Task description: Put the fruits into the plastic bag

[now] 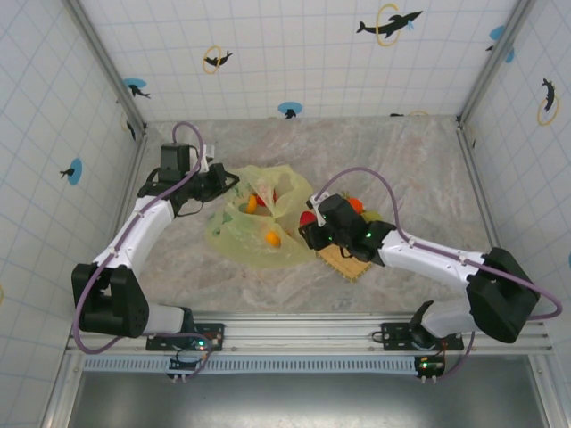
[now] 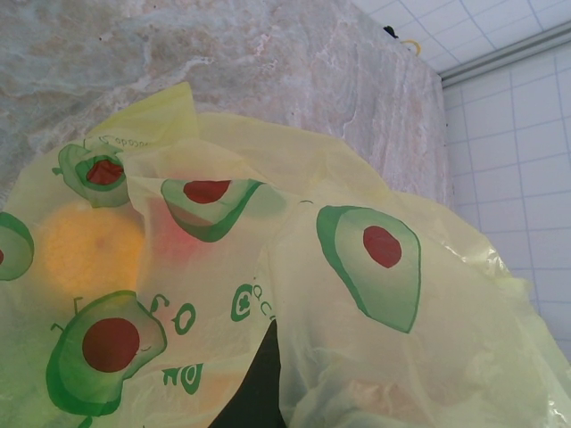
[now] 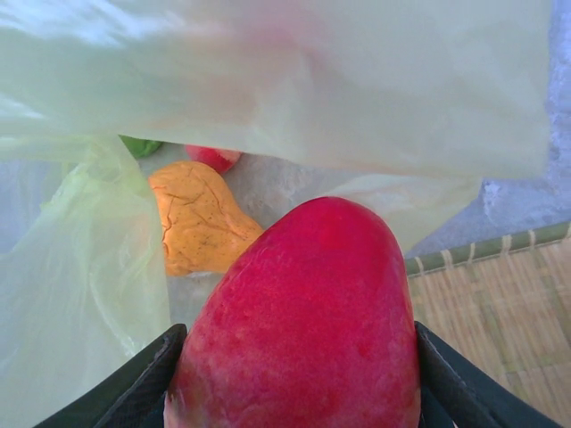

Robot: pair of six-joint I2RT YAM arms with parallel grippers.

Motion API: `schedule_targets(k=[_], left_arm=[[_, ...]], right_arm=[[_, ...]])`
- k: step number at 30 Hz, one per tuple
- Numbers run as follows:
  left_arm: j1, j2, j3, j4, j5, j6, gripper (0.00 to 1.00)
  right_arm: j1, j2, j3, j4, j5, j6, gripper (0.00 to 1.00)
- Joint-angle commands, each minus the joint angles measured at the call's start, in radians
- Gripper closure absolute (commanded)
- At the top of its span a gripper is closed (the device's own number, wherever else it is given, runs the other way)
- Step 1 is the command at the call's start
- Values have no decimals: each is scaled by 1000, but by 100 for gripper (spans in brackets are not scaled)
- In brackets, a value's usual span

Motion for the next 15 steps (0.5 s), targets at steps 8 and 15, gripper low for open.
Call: schedule_targets(k=[8, 15], left_arm=[[-5, -2, -7, -5, 10, 17, 100], [-6, -6, -10, -5, 11, 19, 100]], right_arm=[[61, -135, 42, -3, -33, -74, 43], [53, -2, 100, 21, 2, -95, 42]])
